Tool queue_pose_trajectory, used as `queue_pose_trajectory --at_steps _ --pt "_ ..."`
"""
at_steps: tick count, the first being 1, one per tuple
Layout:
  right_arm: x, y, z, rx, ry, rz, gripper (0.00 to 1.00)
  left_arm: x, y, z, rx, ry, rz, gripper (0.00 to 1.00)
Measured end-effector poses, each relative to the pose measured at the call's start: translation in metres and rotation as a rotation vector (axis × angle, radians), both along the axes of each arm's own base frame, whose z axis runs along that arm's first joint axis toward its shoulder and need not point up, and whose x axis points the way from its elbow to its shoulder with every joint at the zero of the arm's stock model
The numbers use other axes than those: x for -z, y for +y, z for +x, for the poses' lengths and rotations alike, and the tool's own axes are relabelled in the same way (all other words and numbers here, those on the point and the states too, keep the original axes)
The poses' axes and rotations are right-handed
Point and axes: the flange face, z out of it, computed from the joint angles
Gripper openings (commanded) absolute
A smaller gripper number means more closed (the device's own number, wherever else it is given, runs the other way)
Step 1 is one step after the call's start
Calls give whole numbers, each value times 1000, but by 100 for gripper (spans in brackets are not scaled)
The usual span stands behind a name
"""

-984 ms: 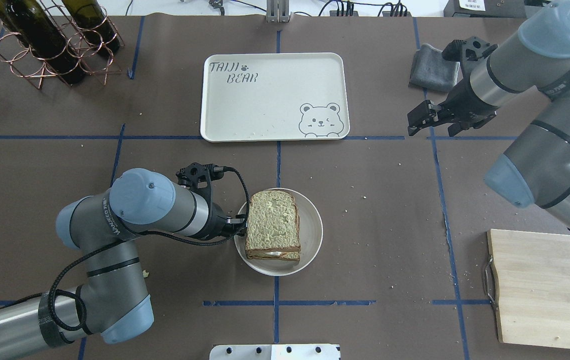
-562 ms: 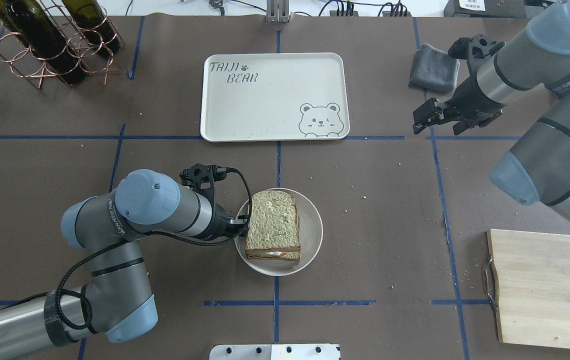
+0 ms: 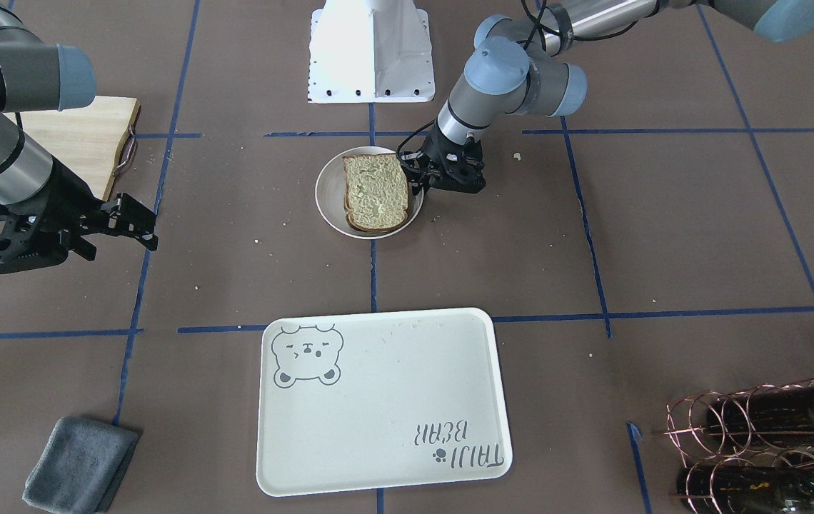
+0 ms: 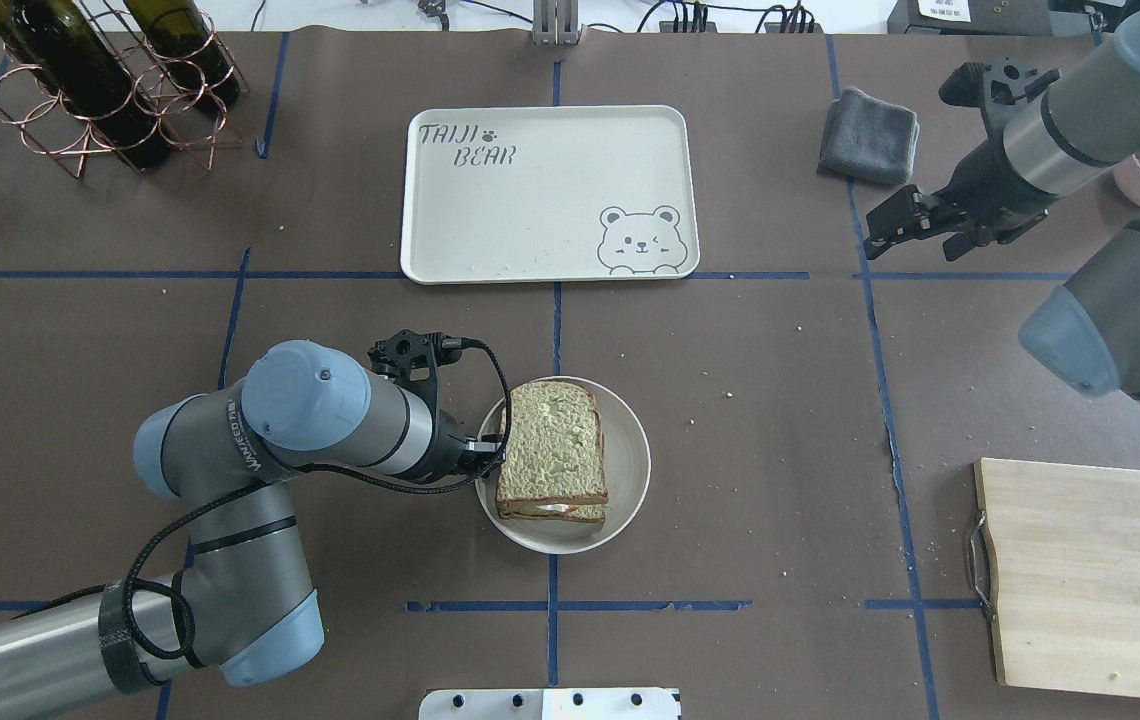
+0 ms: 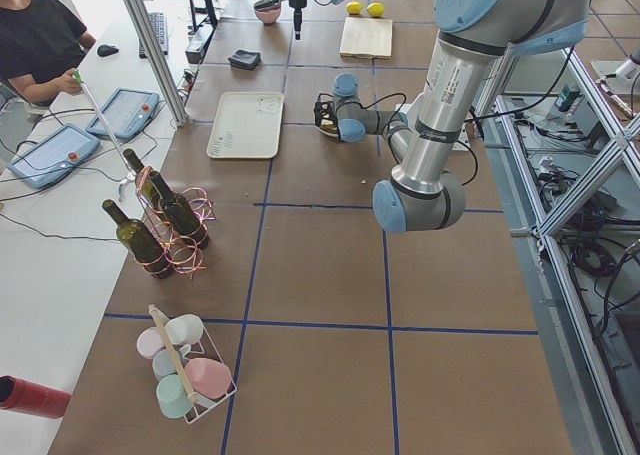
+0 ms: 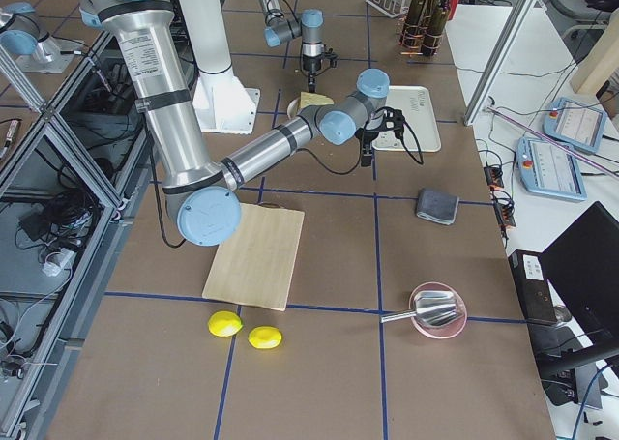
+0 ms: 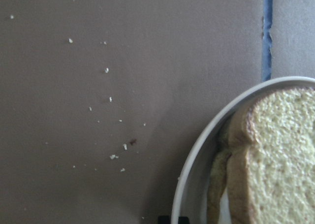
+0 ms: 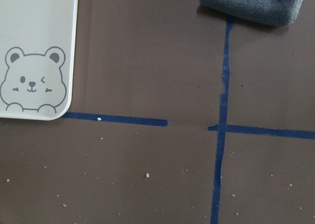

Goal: Make sandwich and place on tray
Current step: 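Grasp the plate rim with the left gripper while the right arm retracts, then slide the plate with the left gripper onto the white tray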

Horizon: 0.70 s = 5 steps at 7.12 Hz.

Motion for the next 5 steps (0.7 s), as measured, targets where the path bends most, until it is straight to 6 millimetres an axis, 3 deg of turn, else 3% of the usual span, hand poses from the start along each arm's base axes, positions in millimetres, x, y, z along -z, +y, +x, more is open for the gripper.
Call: queue_pose_trajectory --at_steps 2,5 --pt "-31 -8 39 48 65 50 100 13 -6 -13 6 51 12 0" --pt "-74 -18 98 116 148 78 100 26 -32 -44 49 172 -90 0"
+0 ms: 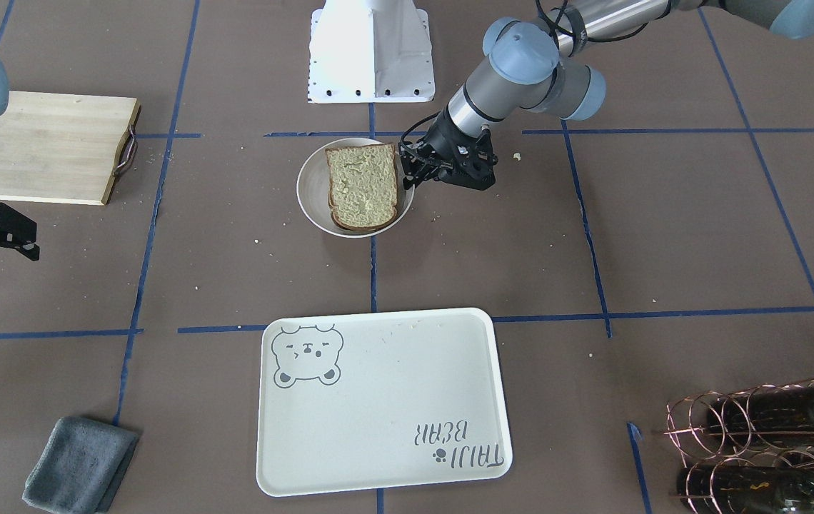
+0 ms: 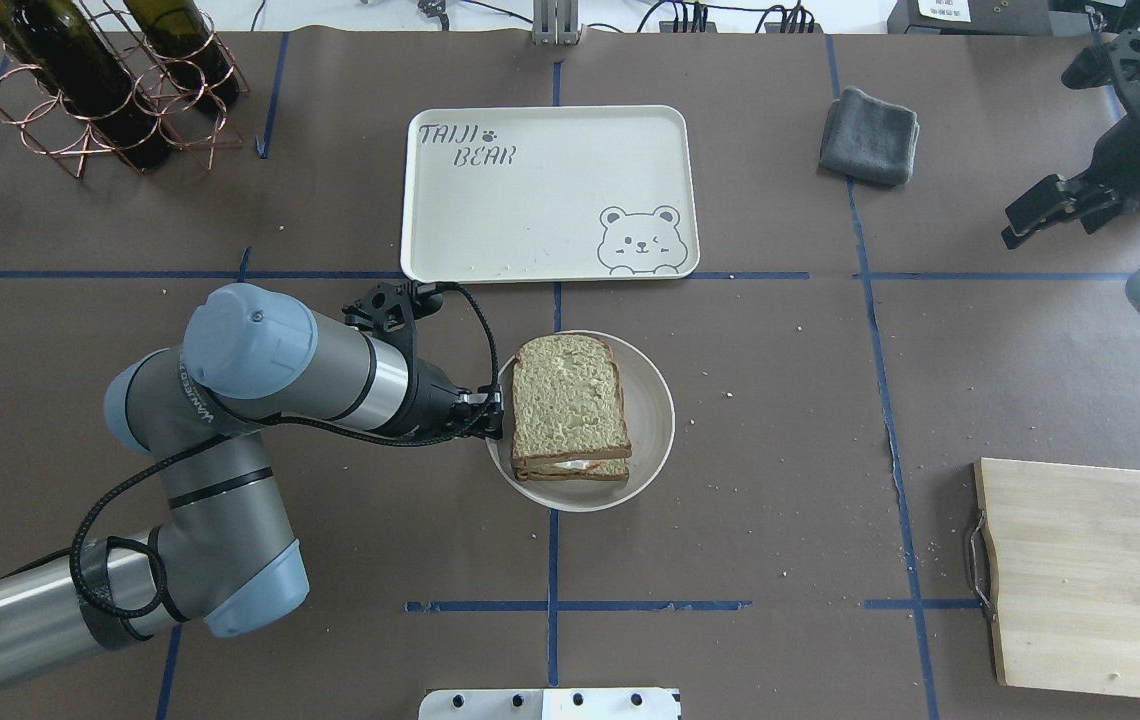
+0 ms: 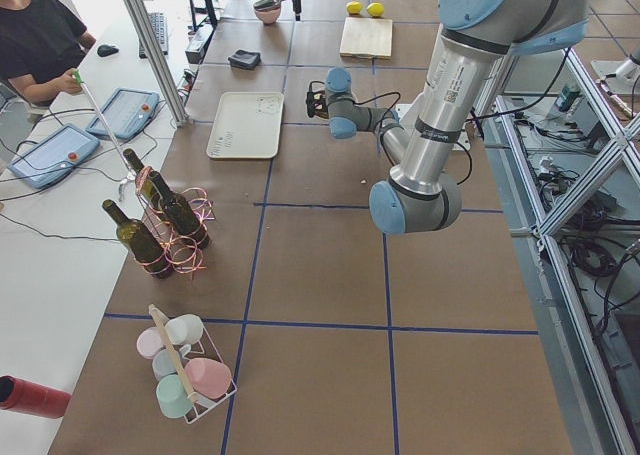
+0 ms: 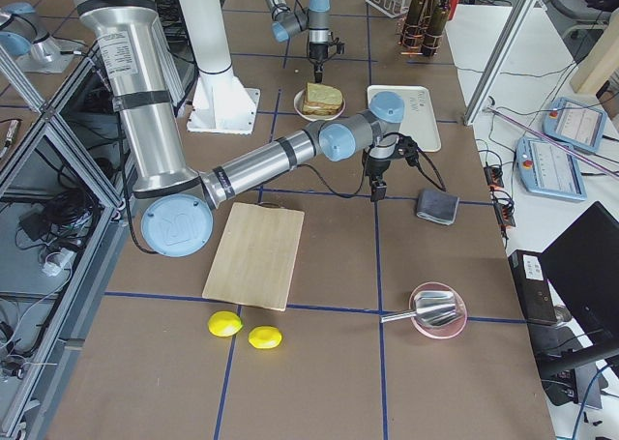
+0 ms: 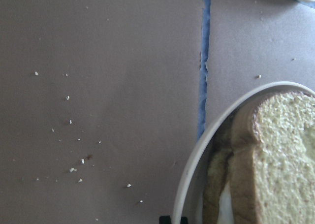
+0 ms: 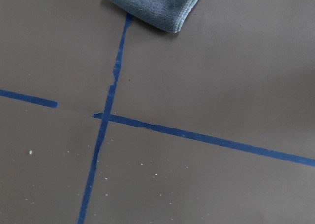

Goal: Make sandwich and place on tray
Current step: 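Slide the plate with the left gripper onto the white tray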

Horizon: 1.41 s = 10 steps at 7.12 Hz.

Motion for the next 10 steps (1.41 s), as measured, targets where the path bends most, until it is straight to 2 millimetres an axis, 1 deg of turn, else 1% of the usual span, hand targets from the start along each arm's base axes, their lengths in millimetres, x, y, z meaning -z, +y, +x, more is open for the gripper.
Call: queue_pose_trajectory --at_steps 1,2,3,4,5,6,7,8,10 --pt "-19 -2 19 12 17 4 100 0 -12 -8 34 10 -65 0" --pt "-45 -5 45 29 36 11 100 3 -32 -15 89 20 -152 0" --pt "-74 -6 70 51 52 18 100 8 -55 -17 140 25 -221 0" --pt "-105 -2 96 66 63 11 100 10 -78 -14 182 18 -272 0" --pt "-136 8 121 59 57 -17 100 8 -102 -10 220 5 -309 0" --pt "-152 15 138 40 34 -46 100 7 -124 -7 260 -6 -341 0" --pt "-156 16 148 18 14 -56 100 9 -147 -1 310 -19 -371 0" --pt "-153 15 157 -2 2 -48 100 6 -166 8 362 -36 -395 0" --pt "-149 13 169 -32 -11 4 100 -2 -191 22 434 -60 -418 0"
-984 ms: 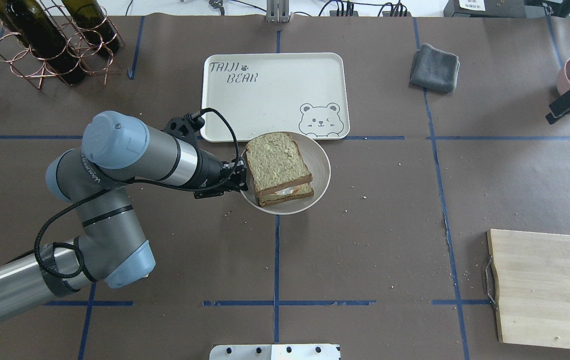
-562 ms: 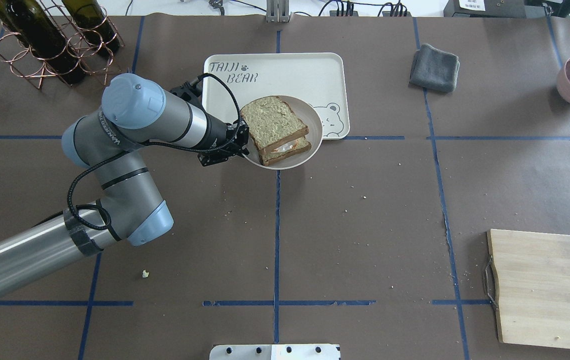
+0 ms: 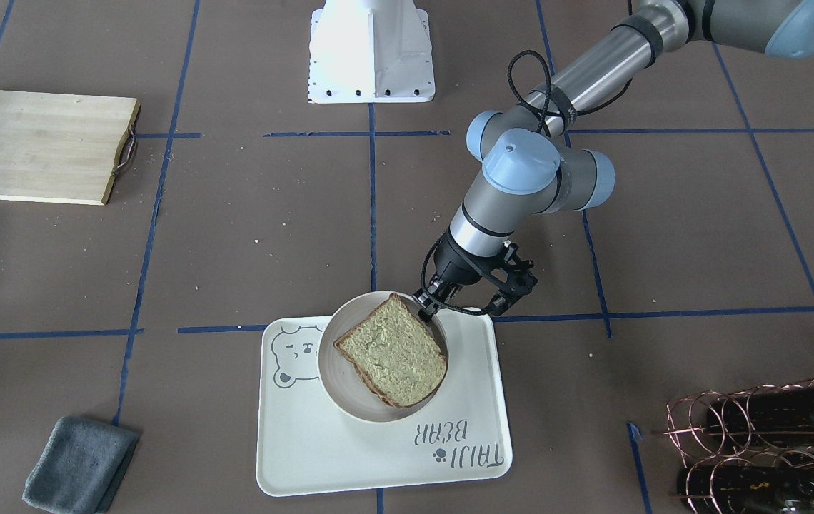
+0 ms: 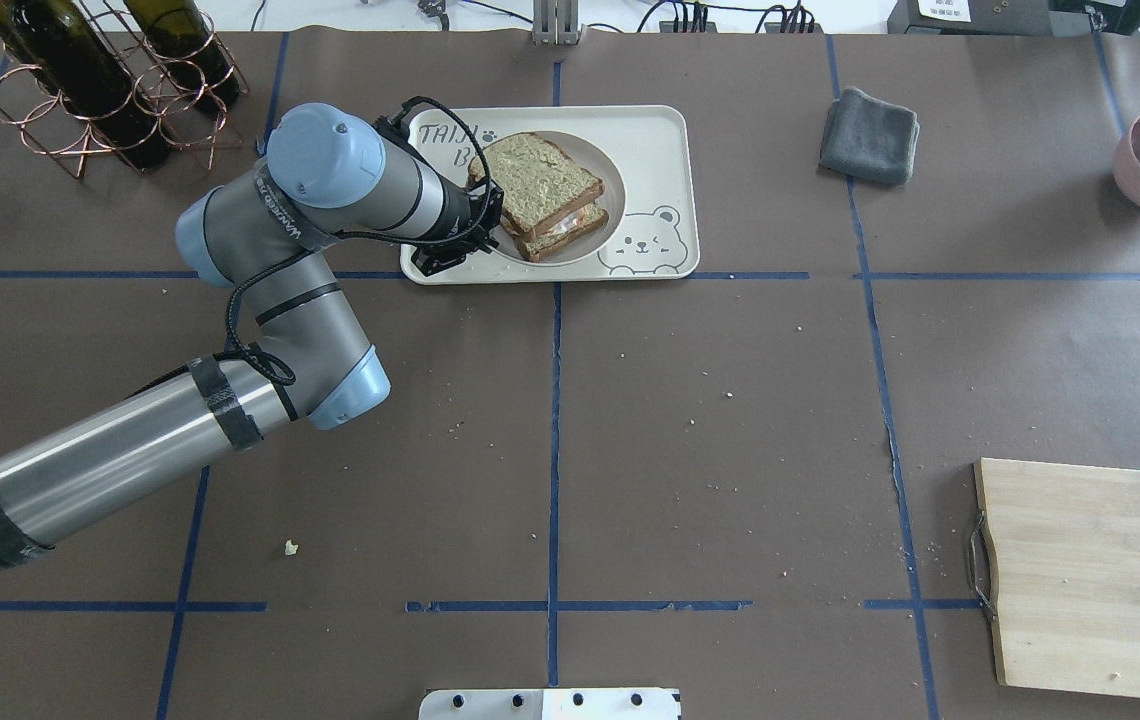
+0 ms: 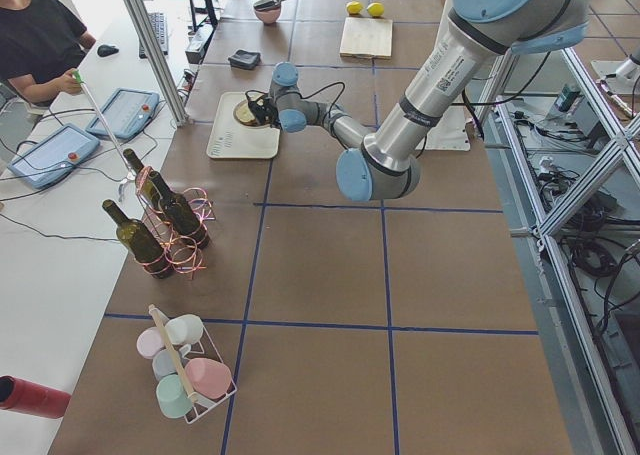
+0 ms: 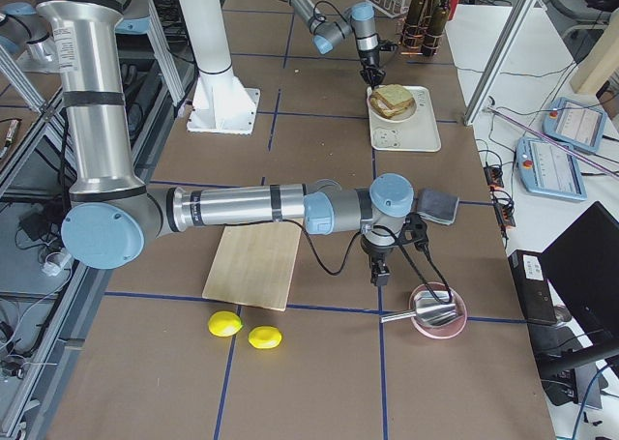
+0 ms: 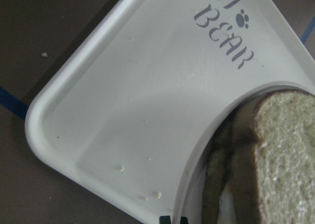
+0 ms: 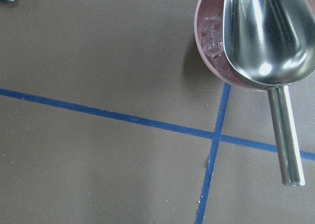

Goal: Make sandwich and place on tray

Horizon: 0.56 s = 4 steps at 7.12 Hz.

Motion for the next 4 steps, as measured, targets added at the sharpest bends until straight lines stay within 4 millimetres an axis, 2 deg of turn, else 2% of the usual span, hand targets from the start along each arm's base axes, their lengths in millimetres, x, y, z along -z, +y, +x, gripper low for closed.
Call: queue_pose_trajectory --at_steps 2,4 --pt "-3 2 3 -7 -2 13 100 -5 -17 15 42 -5 -18 0" --pt "-4 3 3 -8 -2 12 100 -7 -20 20 53 -6 -22 33"
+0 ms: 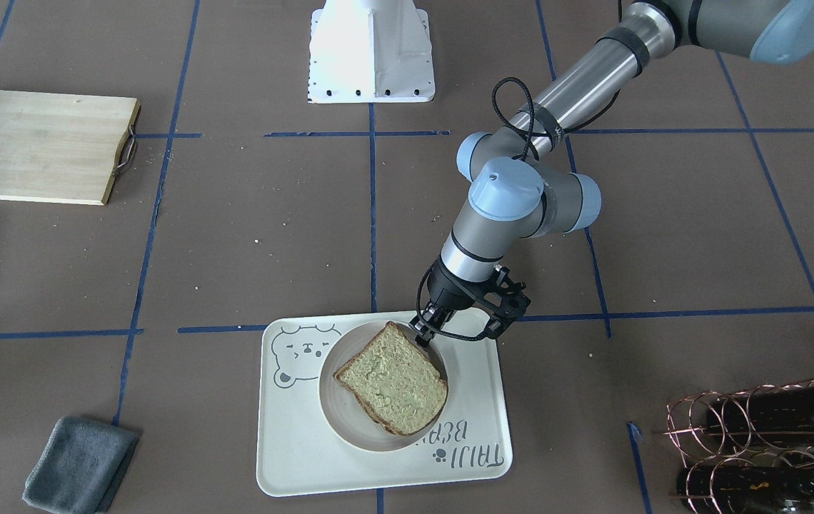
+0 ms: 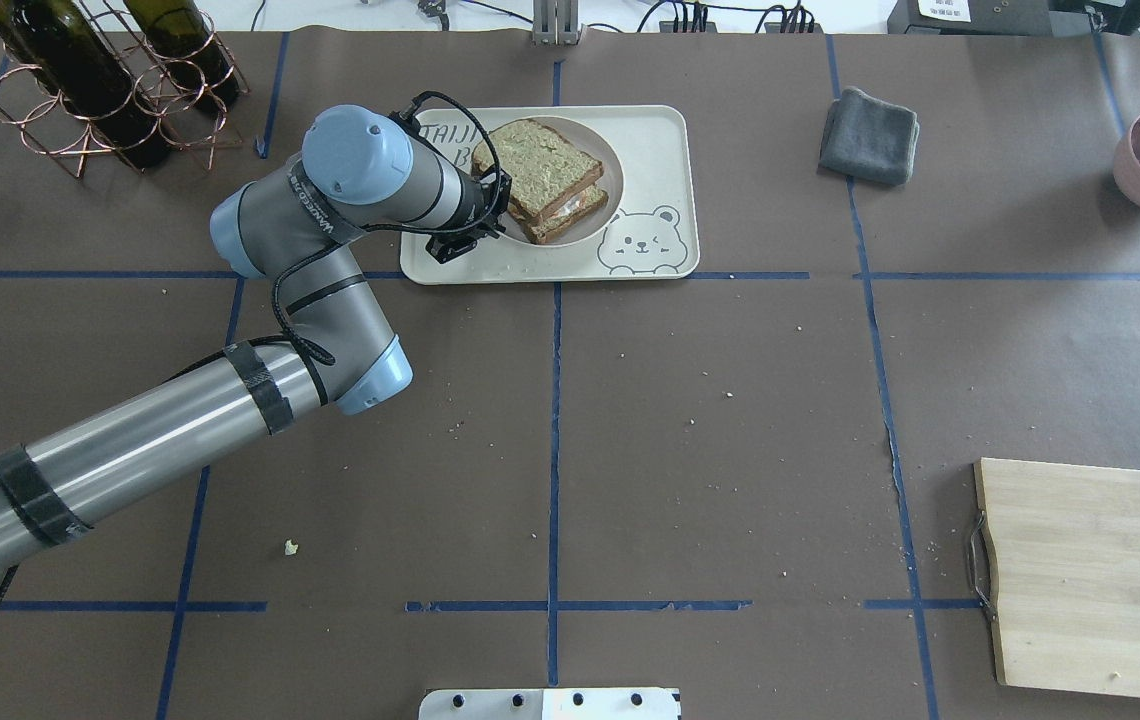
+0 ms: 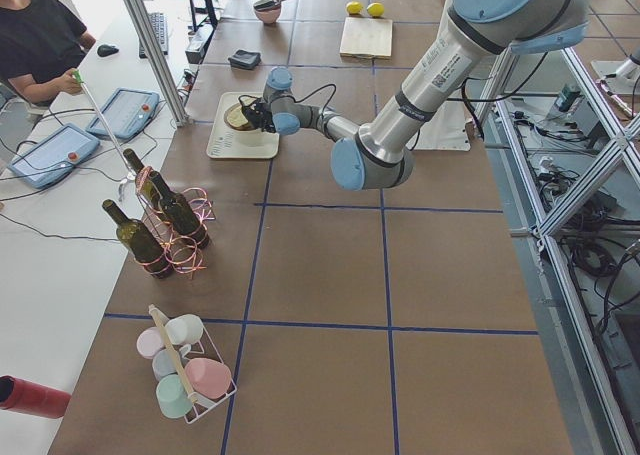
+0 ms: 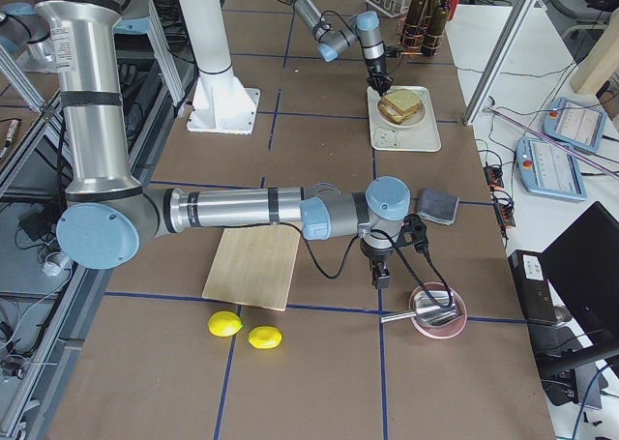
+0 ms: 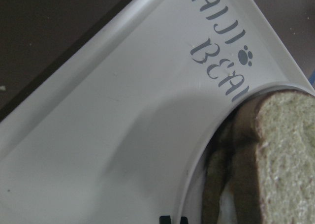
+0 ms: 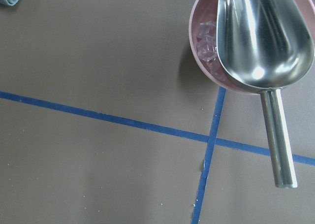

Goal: Make sandwich and place on tray

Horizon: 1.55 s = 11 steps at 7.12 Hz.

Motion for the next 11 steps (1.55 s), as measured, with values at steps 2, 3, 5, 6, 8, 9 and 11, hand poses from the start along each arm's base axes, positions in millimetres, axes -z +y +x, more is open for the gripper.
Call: queue_pose_trajectory --at_steps 2,3,5,6,8,9,11 --pt "-1 1 1 -2 -1 -2 100 -2 -1 0 5 2 -3 99" --pt "-1 1 1 -2 -1 -3 100 -3 -1 -2 3 1 7 100" --pt "-1 1 1 -2 -1 -3 100 -9 -8 -19 -11 -23 74 100" --pt "-1 0 1 -2 -1 -2 100 -14 -9 -38 -21 -39 123 100" --pt "0 0 1 -2 -1 -2 100 -37 13 -88 -49 -98 232 100" --pt "0 0 1 -2 -1 -1 100 -43 34 -119 -40 -102 277 100" --pt "1 0 1 -2 -2 1 100 -34 47 -175 23 -89 326 100"
